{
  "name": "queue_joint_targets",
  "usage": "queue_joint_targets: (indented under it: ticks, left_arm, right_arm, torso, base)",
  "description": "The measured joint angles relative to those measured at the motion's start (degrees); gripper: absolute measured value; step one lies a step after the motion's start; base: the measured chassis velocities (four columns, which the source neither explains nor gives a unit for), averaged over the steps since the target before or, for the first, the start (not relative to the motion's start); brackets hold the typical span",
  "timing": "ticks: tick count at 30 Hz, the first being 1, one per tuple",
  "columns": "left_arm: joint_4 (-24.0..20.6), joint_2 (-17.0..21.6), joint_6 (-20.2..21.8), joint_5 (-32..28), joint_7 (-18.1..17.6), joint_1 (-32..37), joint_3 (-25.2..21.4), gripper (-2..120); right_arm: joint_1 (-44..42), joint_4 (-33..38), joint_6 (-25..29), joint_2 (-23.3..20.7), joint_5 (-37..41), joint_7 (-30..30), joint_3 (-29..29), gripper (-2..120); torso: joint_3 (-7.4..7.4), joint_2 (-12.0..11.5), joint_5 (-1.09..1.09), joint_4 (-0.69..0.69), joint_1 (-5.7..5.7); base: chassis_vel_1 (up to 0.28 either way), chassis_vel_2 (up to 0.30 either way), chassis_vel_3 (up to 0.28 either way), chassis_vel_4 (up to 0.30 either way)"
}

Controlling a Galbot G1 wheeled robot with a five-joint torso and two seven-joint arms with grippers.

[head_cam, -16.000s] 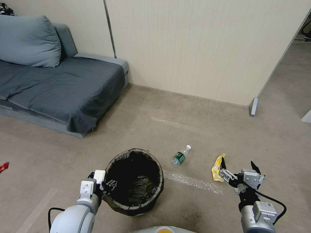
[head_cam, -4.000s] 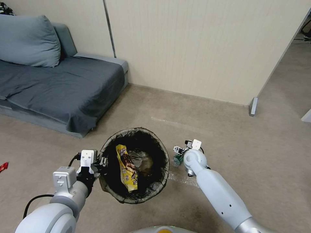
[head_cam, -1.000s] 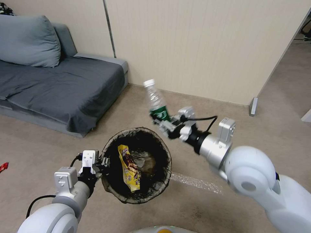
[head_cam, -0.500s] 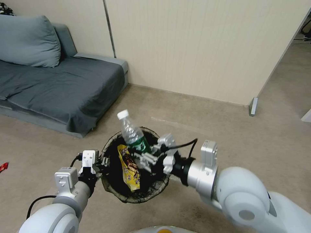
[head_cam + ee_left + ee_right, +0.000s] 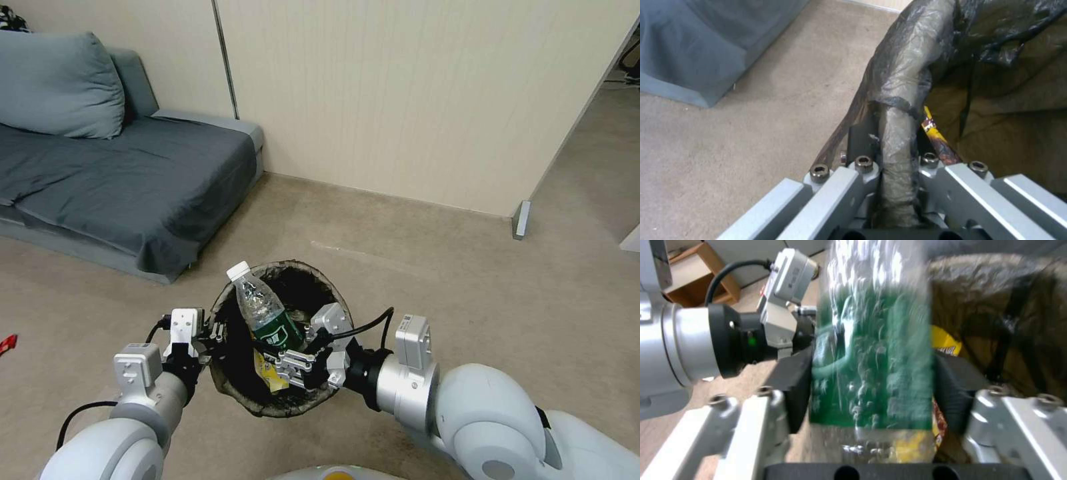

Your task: Pick up the trash bin, then pick up the garbage from the floor and place it into the trash bin.

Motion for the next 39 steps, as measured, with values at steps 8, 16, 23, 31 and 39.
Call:
queue_joint_targets:
  ticks: [8, 16, 23, 31, 39]
  left_arm:
    - [0.0, 0.09, 0.04, -0.02, 0.01, 0.15, -0.06, 0]
    - [0.0, 0.27, 0.04, 0.14, -0.01, 0.19, -0.22, 0]
    - [0.0, 0.46, 0.09, 0.26, -0.03, 0.39, -0.46, 0]
    - [0.0, -0.1, 0.27, 0.49, 0.58, 0.89, -1.19, 0]
    - [0.0, -0.85, 0.31, 1.04, 2.19, 0.52, -1.24, 0]
  right_arm:
    - [-0.03, 2.29, 0.23, -0.95, 0.65, -0.15, 3.45, 88]
    - [-1.48, 2.38, 2.12, -3.12, 1.15, 0.97, 8.62, 100]
    - [-10.34, 2.38, 9.65, -6.34, -6.87, -1.98, 22.61, 100]
    - [-22.28, 2.32, 13.25, -2.42, -15.46, 0.15, 36.06, 100]
    - [-33.39, -1.72, 20.82, 8.36, -35.67, -2.13, 42.89, 100]
  torso:
    - [0.0, 0.0, 0.0, 0.0, 0.0]
    - [0.0, 0.0, 0.01, 0.0, 0.0]
    - [0.0, 0.0, -0.01, 0.02, 0.0]
    - [0.0, 0.01, 0.01, 0.01, 0.0]
    - [0.0, 0.0, 0.02, -0.01, 0.0]
  base:
    - [0.0, 0.0, 0.0, 0.0]
    - [0.0, 0.0, 0.0, 0.0]
    - [0.0, 0.0, 0.0, 0.0]
    - [0.0, 0.0, 0.0, 0.0]
    - [0.0, 0.0, 0.0, 0.0]
